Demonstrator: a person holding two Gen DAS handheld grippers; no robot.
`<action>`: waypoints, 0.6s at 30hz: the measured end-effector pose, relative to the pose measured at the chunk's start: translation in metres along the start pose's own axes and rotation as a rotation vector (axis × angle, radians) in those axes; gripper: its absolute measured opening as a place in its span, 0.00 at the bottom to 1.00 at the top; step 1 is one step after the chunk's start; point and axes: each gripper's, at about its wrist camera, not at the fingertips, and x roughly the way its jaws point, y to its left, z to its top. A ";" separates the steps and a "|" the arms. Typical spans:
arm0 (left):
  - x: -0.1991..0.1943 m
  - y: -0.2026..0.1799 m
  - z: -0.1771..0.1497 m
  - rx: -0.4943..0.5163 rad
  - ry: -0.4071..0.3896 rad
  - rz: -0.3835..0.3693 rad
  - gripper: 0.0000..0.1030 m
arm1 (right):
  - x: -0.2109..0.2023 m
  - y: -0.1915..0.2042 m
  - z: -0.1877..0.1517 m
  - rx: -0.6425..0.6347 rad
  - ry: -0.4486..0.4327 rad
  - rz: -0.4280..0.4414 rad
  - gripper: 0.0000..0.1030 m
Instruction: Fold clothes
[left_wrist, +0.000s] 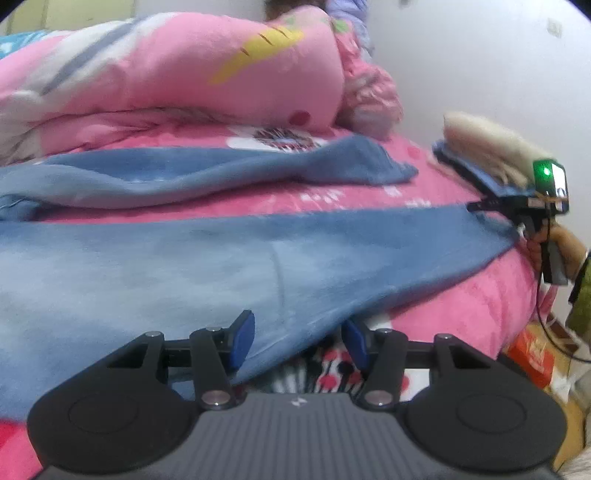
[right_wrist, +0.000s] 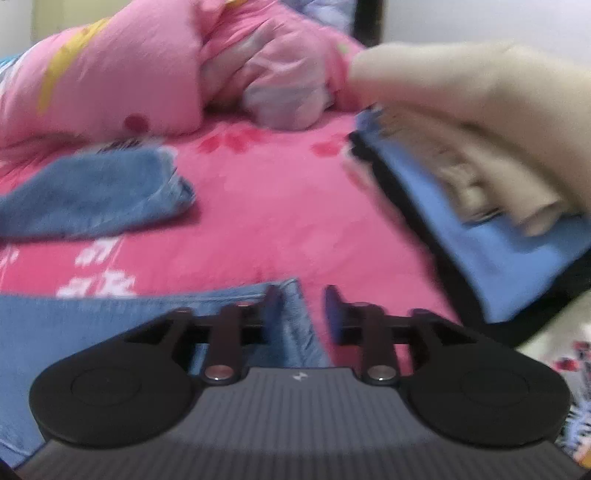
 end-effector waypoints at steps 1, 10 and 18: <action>-0.013 0.008 -0.003 -0.026 -0.014 0.007 0.52 | -0.015 -0.004 0.004 0.032 -0.031 -0.006 0.39; -0.135 0.150 -0.062 -0.614 -0.176 0.243 0.52 | -0.138 0.134 0.012 -0.139 -0.218 0.465 0.40; -0.158 0.251 -0.096 -0.986 -0.296 0.299 0.52 | -0.196 0.374 -0.063 -0.673 -0.184 0.997 0.39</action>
